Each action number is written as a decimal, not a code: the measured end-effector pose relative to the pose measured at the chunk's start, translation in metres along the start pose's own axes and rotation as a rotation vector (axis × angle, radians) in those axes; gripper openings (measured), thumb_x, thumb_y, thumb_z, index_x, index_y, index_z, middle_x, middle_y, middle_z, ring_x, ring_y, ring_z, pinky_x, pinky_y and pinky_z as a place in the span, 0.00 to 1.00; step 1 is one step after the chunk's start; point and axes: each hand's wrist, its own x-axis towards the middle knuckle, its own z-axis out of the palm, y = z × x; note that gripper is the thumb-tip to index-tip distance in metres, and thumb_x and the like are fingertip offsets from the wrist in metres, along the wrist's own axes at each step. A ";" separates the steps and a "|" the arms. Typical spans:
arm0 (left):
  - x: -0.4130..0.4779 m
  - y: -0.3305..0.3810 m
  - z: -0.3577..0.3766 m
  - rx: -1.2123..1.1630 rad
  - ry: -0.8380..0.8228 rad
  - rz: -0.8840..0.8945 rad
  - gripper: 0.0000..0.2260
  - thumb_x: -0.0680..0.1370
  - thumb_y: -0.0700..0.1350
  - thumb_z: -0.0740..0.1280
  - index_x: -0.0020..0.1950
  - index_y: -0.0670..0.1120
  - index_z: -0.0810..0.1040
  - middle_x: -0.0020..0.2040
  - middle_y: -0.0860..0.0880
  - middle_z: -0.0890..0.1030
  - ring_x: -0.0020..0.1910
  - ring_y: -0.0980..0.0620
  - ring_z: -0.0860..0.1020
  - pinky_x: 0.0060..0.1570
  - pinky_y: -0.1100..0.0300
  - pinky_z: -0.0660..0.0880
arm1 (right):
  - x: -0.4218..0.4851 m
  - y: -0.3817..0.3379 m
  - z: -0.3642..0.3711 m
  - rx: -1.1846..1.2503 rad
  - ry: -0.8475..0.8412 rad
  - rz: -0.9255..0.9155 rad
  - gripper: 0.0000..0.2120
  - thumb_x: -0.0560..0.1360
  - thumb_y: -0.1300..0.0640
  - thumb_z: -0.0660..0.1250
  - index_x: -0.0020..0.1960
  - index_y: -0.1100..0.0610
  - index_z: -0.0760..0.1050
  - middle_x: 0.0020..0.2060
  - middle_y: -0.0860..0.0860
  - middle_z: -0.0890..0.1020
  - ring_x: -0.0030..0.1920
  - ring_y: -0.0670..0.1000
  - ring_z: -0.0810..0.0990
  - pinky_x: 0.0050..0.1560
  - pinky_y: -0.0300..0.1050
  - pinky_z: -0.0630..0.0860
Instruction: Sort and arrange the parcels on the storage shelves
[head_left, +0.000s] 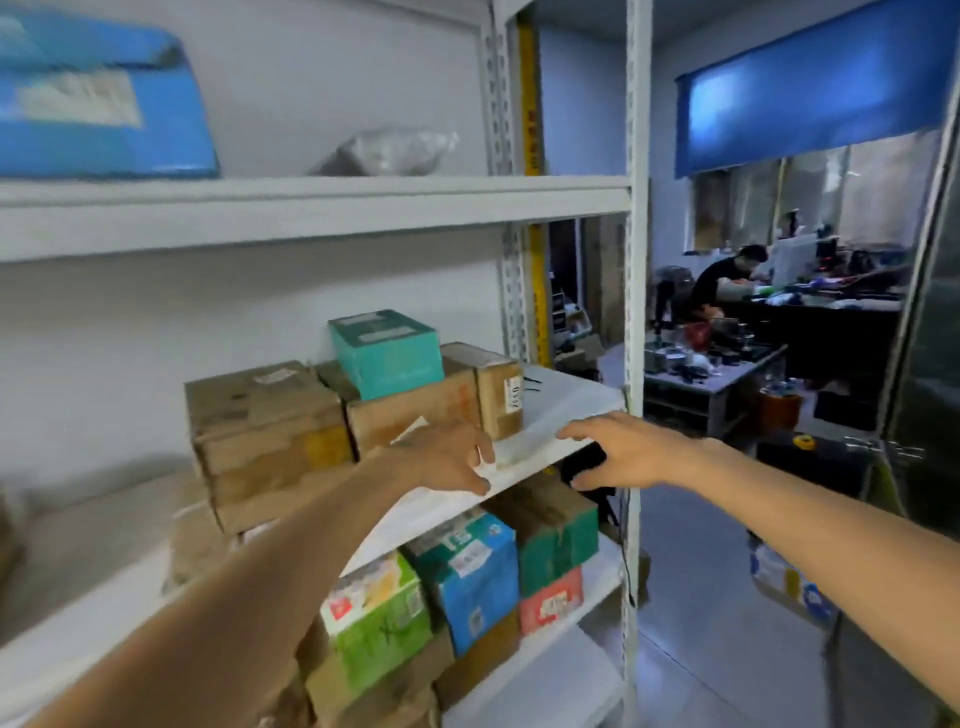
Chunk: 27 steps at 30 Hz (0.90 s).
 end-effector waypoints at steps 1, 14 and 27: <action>-0.014 -0.010 -0.002 0.000 0.010 -0.048 0.19 0.74 0.52 0.71 0.64 0.52 0.75 0.58 0.53 0.76 0.53 0.54 0.74 0.56 0.57 0.73 | 0.011 -0.015 -0.001 -0.007 0.000 -0.042 0.33 0.73 0.43 0.70 0.75 0.47 0.62 0.71 0.48 0.68 0.71 0.52 0.66 0.67 0.47 0.67; -0.164 -0.068 0.010 -0.074 0.114 -0.545 0.16 0.75 0.48 0.72 0.62 0.49 0.78 0.57 0.52 0.81 0.53 0.53 0.78 0.48 0.63 0.71 | 0.054 -0.162 0.021 0.096 -0.063 -0.523 0.35 0.72 0.46 0.73 0.74 0.52 0.63 0.71 0.49 0.70 0.69 0.50 0.69 0.67 0.47 0.69; -0.201 -0.140 -0.034 0.042 0.169 -0.608 0.16 0.74 0.50 0.72 0.61 0.51 0.78 0.58 0.52 0.81 0.54 0.53 0.78 0.59 0.57 0.74 | 0.074 -0.204 -0.008 0.155 0.100 -0.449 0.34 0.73 0.48 0.72 0.74 0.53 0.62 0.67 0.51 0.72 0.65 0.50 0.72 0.60 0.45 0.72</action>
